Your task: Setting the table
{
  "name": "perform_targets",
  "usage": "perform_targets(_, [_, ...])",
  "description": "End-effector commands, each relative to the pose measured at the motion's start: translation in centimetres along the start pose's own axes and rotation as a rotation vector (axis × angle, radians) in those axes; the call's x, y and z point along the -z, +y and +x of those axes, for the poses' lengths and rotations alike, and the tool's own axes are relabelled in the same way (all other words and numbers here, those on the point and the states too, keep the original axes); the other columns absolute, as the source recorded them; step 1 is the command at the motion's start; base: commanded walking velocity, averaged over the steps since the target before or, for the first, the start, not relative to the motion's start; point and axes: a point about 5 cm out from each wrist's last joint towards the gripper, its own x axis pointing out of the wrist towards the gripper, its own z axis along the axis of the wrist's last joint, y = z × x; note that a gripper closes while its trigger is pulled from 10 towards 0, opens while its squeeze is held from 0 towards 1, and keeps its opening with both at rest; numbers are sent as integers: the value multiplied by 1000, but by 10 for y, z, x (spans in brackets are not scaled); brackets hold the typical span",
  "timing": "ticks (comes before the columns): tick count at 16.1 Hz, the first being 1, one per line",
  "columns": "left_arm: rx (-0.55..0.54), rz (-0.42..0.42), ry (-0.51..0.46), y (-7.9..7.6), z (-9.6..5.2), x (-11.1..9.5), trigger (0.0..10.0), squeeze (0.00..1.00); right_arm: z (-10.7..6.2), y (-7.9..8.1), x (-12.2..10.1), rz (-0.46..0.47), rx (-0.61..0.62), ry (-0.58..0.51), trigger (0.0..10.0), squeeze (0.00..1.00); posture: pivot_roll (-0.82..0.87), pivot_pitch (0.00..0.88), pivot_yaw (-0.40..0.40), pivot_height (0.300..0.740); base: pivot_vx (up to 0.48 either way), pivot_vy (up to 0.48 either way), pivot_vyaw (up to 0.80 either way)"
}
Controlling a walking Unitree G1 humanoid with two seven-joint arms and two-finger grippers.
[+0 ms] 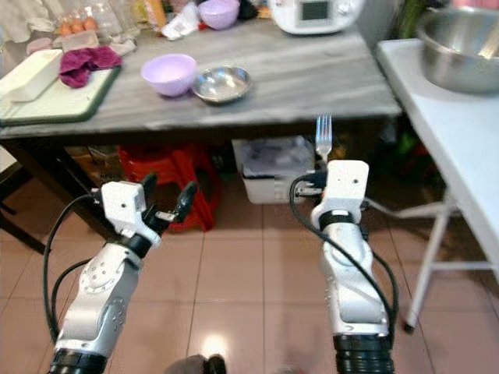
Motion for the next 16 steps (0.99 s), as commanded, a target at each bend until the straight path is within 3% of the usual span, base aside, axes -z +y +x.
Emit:
perform_targets(1, [2,8,0,1,-1,-1,10000,0,-1,1,-1,-9,-5,-10,10000,0,-95,165,97,740,480,0,0])
perform_targets(16, [10,27,19,-1,-2,1,10000,0,0,2,0,-10,-10,-7,10000,0,-92,166,102,740,443,0,0])
